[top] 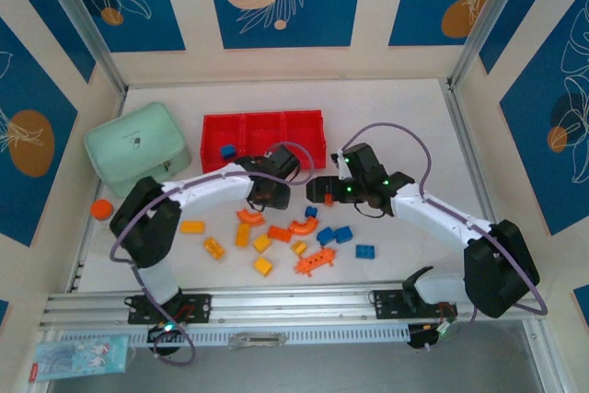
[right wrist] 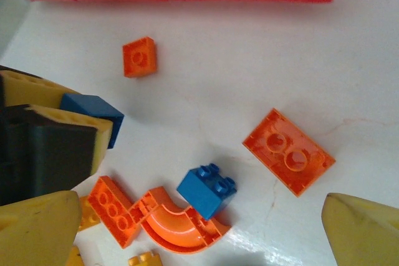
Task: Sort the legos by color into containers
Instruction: Pick up the lego from the center of the table, then place the lego in the container.
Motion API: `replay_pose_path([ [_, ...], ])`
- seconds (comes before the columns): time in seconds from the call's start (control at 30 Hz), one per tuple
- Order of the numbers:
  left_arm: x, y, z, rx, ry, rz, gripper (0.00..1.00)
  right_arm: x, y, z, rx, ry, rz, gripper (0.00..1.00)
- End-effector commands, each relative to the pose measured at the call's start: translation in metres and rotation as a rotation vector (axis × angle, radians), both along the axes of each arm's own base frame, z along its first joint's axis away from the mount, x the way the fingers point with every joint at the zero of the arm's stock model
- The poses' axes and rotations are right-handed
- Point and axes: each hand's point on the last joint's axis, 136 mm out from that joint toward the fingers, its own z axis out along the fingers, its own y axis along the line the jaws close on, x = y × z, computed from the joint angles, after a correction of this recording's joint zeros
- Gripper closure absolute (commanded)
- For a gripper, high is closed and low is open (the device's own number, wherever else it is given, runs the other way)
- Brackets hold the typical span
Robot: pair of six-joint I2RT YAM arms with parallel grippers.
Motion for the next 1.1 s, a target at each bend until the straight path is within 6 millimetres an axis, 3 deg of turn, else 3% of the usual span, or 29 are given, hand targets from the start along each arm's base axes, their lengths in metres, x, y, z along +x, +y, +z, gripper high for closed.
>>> replay_pose_path([
  [0.0,0.01,0.016,0.042,0.037,-0.105,-0.009,0.61,0.002,0.012,0.017,0.006,-0.032,0.039,0.01],
  [0.23,0.039,0.061,0.082,0.06,-0.203,0.064,0.61,0.006,0.04,0.028,0.009,-0.057,0.083,0.01],
  [0.47,0.093,0.114,0.097,0.021,-0.252,0.214,0.61,0.023,0.07,0.039,0.035,-0.092,0.109,0.01],
  [0.6,0.127,0.138,0.091,0.027,-0.248,0.296,0.61,0.034,0.08,0.038,0.041,-0.095,0.112,0.01],
  [0.83,0.185,0.159,0.062,0.057,-0.237,0.376,0.6,0.044,0.084,0.036,0.025,-0.089,0.118,0.01],
  [0.93,0.199,0.162,0.046,0.052,-0.182,0.395,0.55,0.046,0.081,0.038,0.022,-0.093,0.114,0.01],
  [1.07,0.205,0.157,0.047,0.031,-0.182,0.376,0.45,0.048,0.076,0.042,0.024,-0.103,0.107,0.01],
])
